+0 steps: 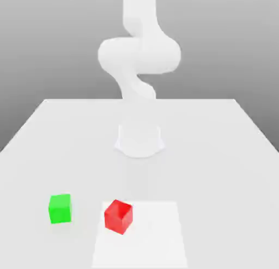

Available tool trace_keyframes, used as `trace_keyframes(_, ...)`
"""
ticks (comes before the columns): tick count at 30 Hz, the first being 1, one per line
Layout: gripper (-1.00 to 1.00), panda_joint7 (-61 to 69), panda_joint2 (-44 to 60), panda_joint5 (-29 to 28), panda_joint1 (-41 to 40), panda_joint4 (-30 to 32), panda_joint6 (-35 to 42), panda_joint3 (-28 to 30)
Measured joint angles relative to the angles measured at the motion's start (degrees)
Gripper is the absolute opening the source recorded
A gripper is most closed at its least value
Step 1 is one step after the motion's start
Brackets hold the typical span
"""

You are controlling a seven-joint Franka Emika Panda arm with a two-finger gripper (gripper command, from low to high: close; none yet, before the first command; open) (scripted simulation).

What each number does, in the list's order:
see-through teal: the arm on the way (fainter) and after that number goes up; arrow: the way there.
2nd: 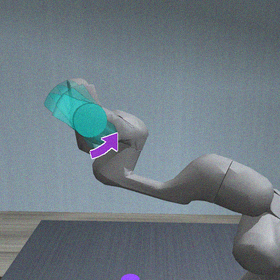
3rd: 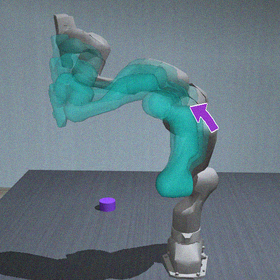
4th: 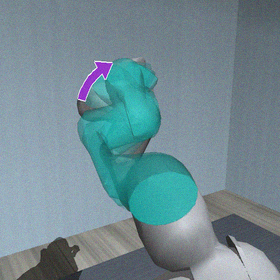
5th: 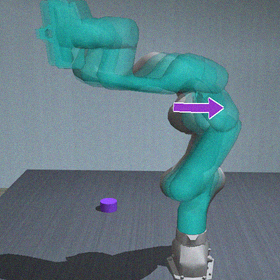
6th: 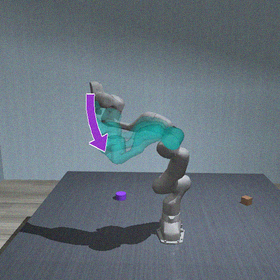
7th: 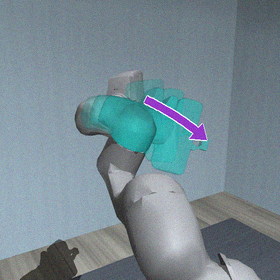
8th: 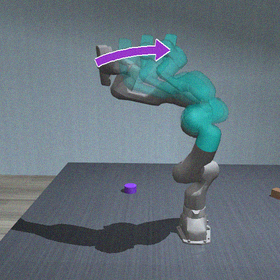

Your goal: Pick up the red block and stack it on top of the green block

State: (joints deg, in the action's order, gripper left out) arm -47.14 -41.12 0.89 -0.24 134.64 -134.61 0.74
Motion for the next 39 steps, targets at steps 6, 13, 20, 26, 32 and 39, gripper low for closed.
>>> trace_keyframes(6, 0.00, -3.67, 13.40, 2.40, -1.09, 7.71, -7.90, 1.02)
trace_keyframes(13, 0.00, -9.11, 28.08, 3.16, -2.79, 16.28, -16.63, 1.02)
trace_keyframes(20, 0.00, -16.93, 42.38, -0.37, -5.27, 23.68, -25.79, 1.24)
trace_keyframes(26, -1.00, -16.61, 54.51, 0.51, -5.75, 22.55, -35.99, 0.38)
trace_keyframes(32, -1.00, -16.68, 55.43, 0.47, -5.93, 22.43, -36.83, 0.21)
trace_keyframes(39, -1.00, -17.58, 43.96, -0.78, -5.54, 24.08, -27.02, 0.88)
